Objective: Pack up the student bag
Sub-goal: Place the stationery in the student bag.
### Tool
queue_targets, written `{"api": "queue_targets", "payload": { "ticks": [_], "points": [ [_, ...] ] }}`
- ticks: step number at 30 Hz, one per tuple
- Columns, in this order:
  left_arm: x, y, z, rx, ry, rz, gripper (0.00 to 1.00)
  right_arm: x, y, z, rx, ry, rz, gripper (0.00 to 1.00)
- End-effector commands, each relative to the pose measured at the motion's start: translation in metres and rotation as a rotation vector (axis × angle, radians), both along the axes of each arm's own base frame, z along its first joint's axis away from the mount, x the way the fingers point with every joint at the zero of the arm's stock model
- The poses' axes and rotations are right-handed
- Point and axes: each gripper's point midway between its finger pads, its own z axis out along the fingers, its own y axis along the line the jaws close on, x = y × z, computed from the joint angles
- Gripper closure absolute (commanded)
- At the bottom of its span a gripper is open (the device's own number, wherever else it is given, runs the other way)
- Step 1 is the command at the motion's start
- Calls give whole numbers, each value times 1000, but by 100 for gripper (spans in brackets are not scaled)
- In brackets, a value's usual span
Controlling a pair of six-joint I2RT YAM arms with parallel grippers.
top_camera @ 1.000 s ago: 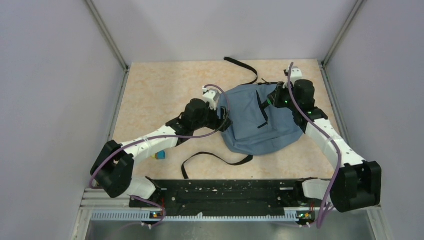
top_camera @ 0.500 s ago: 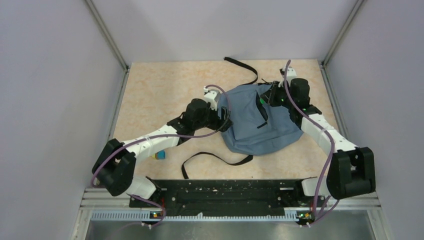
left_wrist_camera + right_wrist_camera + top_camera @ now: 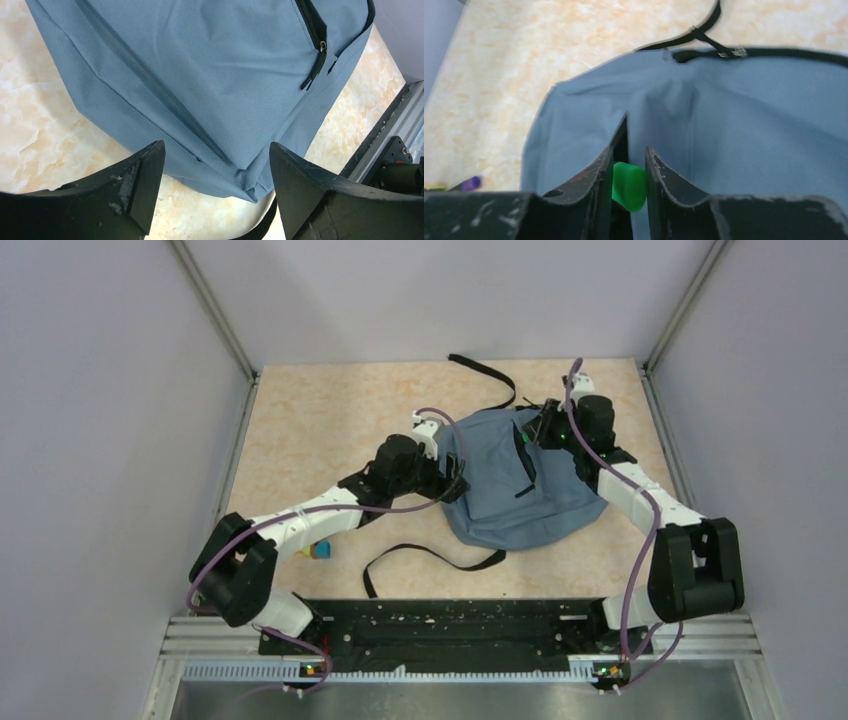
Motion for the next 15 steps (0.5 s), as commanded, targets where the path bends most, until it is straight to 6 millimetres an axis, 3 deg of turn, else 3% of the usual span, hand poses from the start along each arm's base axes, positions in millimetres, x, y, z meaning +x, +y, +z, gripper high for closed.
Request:
{"api": "queue_targets", "payload": {
  "ticks": [1, 4, 15],
  "points": [
    [11, -11, 26, -57, -61, -18, 20, -27, -21, -74, -143, 239, -38, 66],
    [11, -12, 26, -56, -60, -21, 20, -28, -22, -70, -145, 229, -40, 57],
    [12, -15, 24, -58, -51, -27, 20, -44, -9, -50, -71, 193, 23, 59]
  ]
}}
